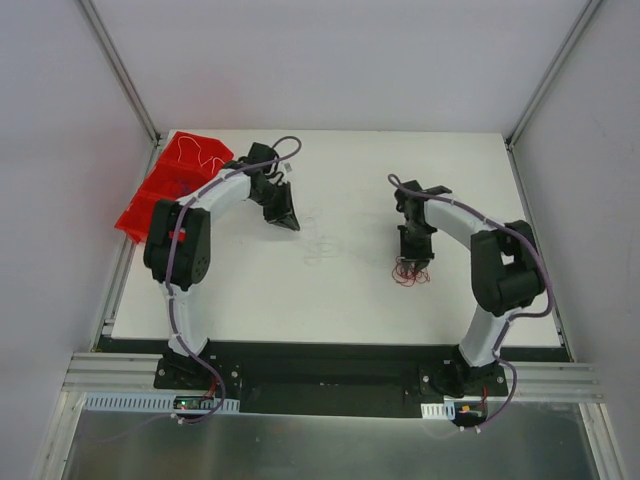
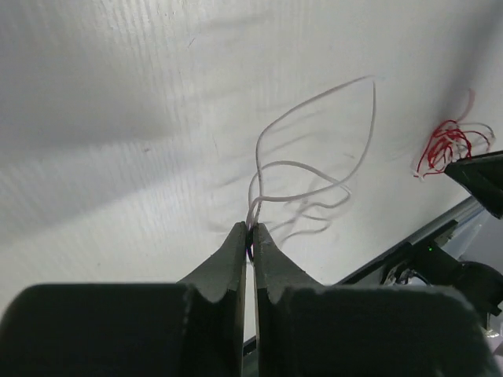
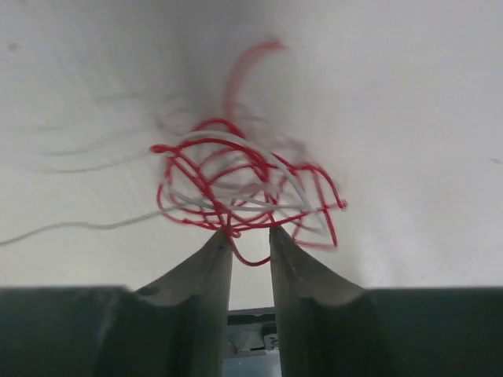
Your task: Untangle the cables
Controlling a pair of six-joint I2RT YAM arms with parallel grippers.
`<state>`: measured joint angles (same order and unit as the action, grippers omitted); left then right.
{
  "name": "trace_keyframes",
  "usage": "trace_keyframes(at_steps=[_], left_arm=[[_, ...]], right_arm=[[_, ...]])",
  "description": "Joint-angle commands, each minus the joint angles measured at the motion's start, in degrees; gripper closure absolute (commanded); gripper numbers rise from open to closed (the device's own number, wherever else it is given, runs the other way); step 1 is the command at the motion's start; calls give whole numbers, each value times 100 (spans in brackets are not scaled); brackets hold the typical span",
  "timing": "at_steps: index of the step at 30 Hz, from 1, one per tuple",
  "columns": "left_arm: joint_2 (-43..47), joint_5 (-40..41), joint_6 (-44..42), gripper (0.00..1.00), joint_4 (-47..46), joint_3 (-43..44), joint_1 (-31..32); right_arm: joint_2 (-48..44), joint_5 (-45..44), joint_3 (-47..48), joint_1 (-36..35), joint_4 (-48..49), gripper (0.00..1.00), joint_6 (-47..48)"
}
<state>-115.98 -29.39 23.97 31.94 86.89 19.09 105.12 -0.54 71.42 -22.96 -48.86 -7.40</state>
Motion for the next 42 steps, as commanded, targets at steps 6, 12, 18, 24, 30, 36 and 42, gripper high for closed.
trace_keyframes(at_steps=[6,12,18,24,30,36,42], left_arm=[[955,-551,-208,100,119,-304,-72],[1034,-656,-103,100,128,-225,-72],[1192,-858,-32,100,128,-287,-64],[1455,-1025,-32,100,146,-357,-72],[1859,-946,-208,100,145,-357,-72],[2220,-314,-349,100,145,-489,-142],[2308,-15,-261,100,145,-726,-415]], right_arm=[[-1187,684,565,20,33,29,925],[-591,2311,830,-68,1123,26,757],[-221,2981,794,-217,1994,26,1143],[447,1840,1409,-525,1696,27,1364],[825,715,1769,-806,1451,41,1136],[283,-288,2087,-745,888,97,951],[-1842,-1097,1894,-727,667,100,995]])
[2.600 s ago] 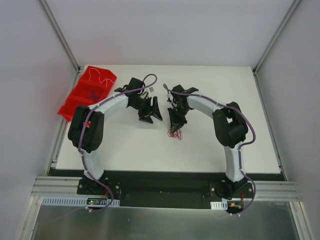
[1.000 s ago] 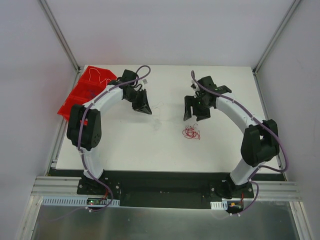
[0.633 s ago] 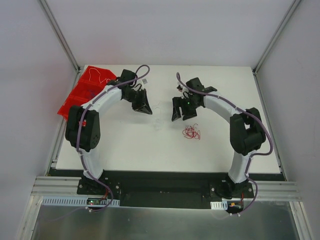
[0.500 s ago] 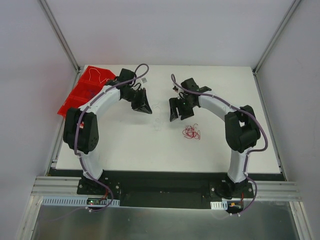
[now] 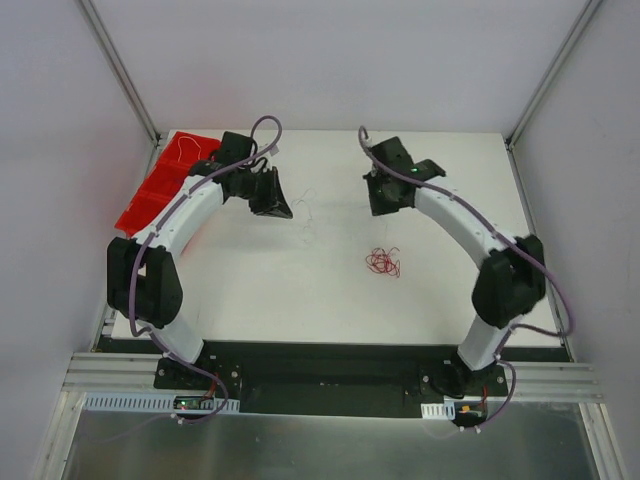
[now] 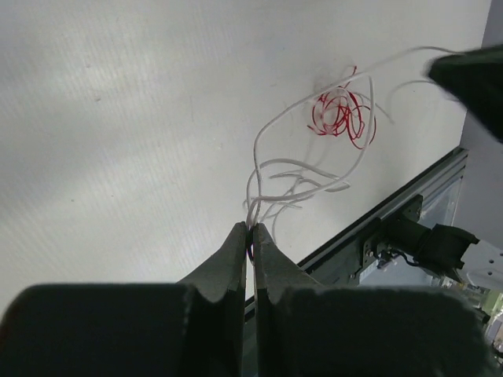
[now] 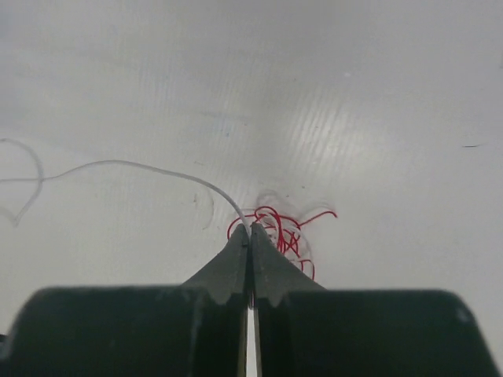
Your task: Untangle the cables
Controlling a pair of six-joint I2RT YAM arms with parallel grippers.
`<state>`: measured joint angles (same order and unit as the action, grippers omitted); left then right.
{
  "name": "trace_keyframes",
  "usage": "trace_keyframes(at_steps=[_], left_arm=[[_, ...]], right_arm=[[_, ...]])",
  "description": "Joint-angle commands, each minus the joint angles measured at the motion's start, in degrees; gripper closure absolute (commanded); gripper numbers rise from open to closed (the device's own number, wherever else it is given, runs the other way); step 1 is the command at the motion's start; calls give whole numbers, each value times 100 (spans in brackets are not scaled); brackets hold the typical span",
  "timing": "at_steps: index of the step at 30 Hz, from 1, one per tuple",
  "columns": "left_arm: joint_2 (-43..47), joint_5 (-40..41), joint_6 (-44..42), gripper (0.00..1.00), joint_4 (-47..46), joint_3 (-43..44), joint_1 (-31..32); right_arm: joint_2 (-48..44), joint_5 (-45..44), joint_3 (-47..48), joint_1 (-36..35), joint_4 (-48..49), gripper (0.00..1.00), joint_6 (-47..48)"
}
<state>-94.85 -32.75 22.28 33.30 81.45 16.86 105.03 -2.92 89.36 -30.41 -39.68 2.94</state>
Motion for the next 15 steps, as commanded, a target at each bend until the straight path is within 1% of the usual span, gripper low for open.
trace_keyframes(at_steps=[1,5,7,9,13,15], left_arm=[[195,374,-93,100,10,-191,-210],[169,436,-84,100,10,-103,-245],[177,524,-75,100,10,-68,-254],[160,699,-66,100,19,-59,-262],[107,603,-49,100,62,-120,-350],[81,665,-49,100,80,-190,-350]], right_arm=[[-2142,-955,-58,35,-225,100,-91],[-3303,-903,-533,202,153,100,-557],[-3603,-1060,-648,211,285,100,-654],[-3700,-1202,-517,325,233,100,-716],[-3639,-1176,220,431,162,100,-646],[-3604,-1377,424,431,136,100,-637]])
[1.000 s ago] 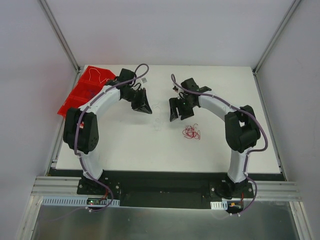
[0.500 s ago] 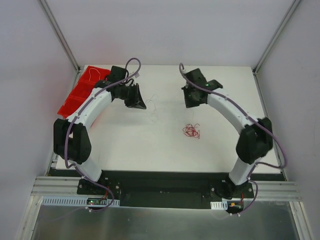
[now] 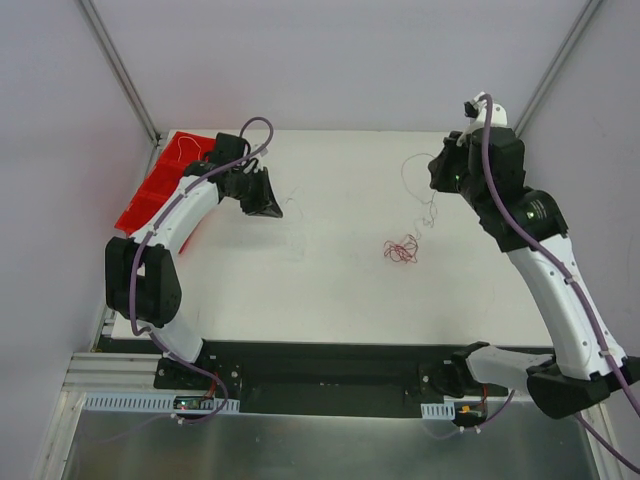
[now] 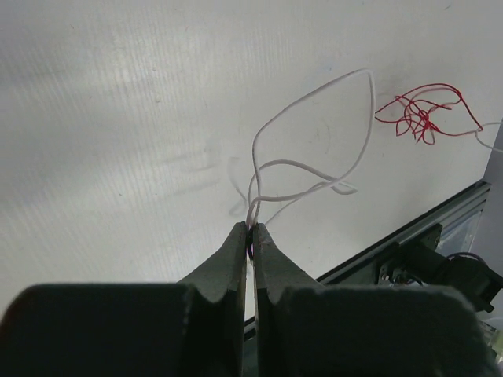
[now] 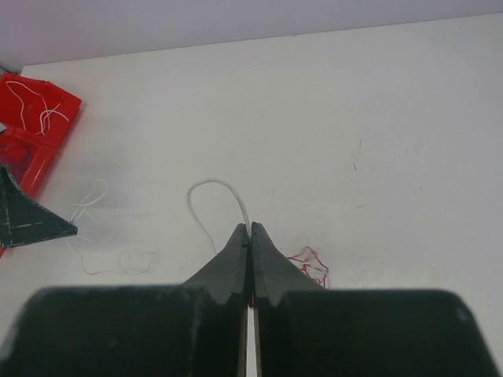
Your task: Untangle the cables
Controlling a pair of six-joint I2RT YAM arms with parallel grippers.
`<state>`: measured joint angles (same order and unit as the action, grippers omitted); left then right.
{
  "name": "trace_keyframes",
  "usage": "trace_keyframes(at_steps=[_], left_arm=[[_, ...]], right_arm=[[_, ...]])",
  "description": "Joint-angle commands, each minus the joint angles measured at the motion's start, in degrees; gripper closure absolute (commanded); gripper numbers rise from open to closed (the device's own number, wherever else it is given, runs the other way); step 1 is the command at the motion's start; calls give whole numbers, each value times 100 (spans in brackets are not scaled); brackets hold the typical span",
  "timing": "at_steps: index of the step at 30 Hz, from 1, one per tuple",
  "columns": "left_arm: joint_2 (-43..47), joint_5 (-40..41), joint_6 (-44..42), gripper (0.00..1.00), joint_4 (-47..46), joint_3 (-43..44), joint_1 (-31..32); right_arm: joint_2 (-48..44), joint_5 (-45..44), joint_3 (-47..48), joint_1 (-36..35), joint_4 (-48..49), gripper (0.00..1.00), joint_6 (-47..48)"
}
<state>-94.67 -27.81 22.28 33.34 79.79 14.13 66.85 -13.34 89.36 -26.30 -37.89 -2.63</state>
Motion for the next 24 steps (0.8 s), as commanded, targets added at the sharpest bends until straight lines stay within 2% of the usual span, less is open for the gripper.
trace_keyframes(at_steps=[1,9,12,15,17,19,20,22,23,24], left_arm=[[37,206,-49,100,102,-42,-86],[107,400,-251,100,252,-209,-95],[116,181,-242,100,252,-201,-95],[98,-162,-259,100,217,-131,-95],[116,-504,-268,100,164,-95,-95],[151,-803,-233,100,94,-104,-95],[160,-953,-198,100,67,-104,-95],[151,-1243,-93,100,32,-113,-95],[134,-1392,-32,100,15,-113,-95],[90,-1550,56,100,6,-113,-95]], right_arm=[[206,-475,494,29,-69,100,-79],[118,-1056,1233,117,-35,100,139],[223,-1363,935,178,-410,100,36],[223,-1171,155,310,-518,100,-106],[363,-873,-295,433,-657,90,-123],[766,-320,-419,643,-1026,68,-97],[986,134,-428,714,-1123,52,25],[1425,961,-288,785,-1317,38,437],[1627,1635,-218,733,-1265,36,691],[1777,1842,-78,584,-1274,34,842]])
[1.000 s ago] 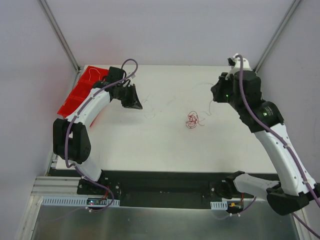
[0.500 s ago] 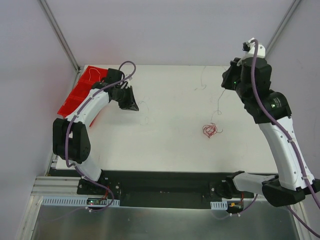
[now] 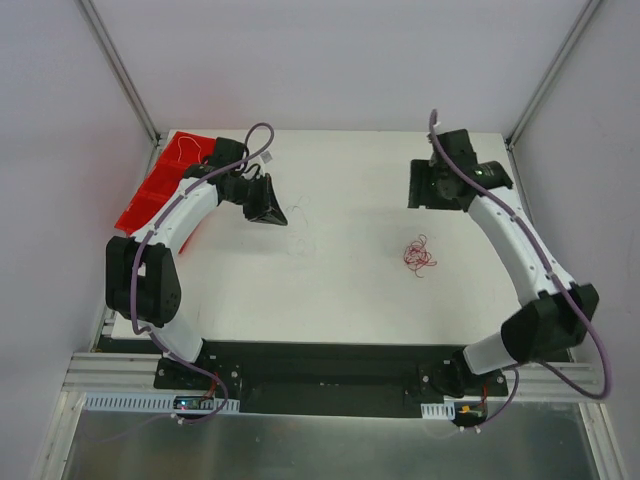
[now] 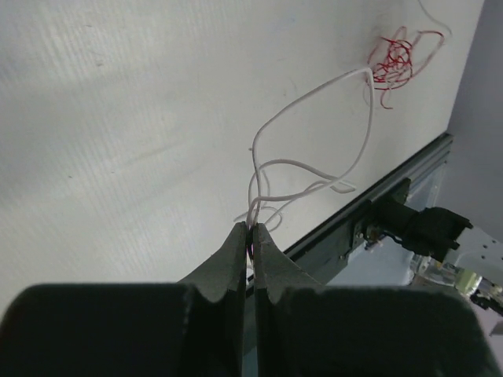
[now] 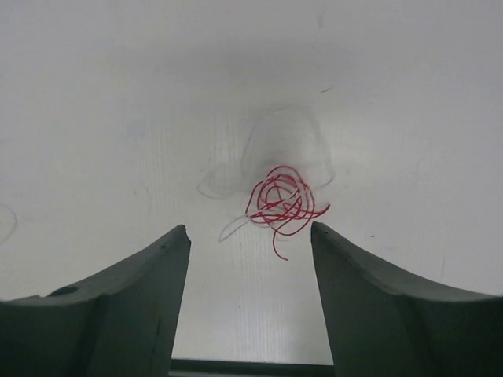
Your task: Untangle the cables
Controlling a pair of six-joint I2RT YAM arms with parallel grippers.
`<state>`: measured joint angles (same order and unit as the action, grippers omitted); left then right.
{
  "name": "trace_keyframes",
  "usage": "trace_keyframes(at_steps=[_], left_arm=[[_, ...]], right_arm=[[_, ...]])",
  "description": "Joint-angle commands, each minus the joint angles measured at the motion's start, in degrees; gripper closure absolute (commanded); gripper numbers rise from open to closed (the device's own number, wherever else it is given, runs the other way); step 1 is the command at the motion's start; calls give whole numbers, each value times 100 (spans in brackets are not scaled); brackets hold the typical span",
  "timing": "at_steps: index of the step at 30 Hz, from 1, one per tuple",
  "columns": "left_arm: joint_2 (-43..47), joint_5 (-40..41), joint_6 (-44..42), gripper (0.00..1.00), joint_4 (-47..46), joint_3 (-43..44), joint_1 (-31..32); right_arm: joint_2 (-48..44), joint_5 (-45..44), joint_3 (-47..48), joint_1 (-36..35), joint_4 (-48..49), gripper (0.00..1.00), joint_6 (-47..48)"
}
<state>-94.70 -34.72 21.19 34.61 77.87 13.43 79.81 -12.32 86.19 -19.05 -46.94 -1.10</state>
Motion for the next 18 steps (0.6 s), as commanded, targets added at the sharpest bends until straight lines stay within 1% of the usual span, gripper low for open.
trace_keyframes(at_steps=[1,2,4,6,7,10,13,18], left_arm=[[48,-1000,253,100,-121,80,-25],[-22,-1115,385,100,-121,88,-25],[-136,-1291,675,100,-121,97,-25],[-242,-1388,973,100,-147,115,-16],[-295,-1449,1114,100,-174,141,-33],[-479,-1520,1431,100,-305,238,-16],[-629,-1520,1817,100,-428,291,-16],[-638,-1626,2231,100,-727,291,10]], right_arm=[[596,2002,327,-326,-264,30,891],[693,2510,363,-519,67,26,1067],[991,3513,599,-941,394,23,1235],[1474,4050,871,-1372,728,24,1157],[1685,4140,977,-1591,904,24,1069],[2116,3939,1075,-2154,1458,24,806],[2372,3711,1198,-2550,1504,25,743],[2443,3315,1005,-2718,1574,28,612]])
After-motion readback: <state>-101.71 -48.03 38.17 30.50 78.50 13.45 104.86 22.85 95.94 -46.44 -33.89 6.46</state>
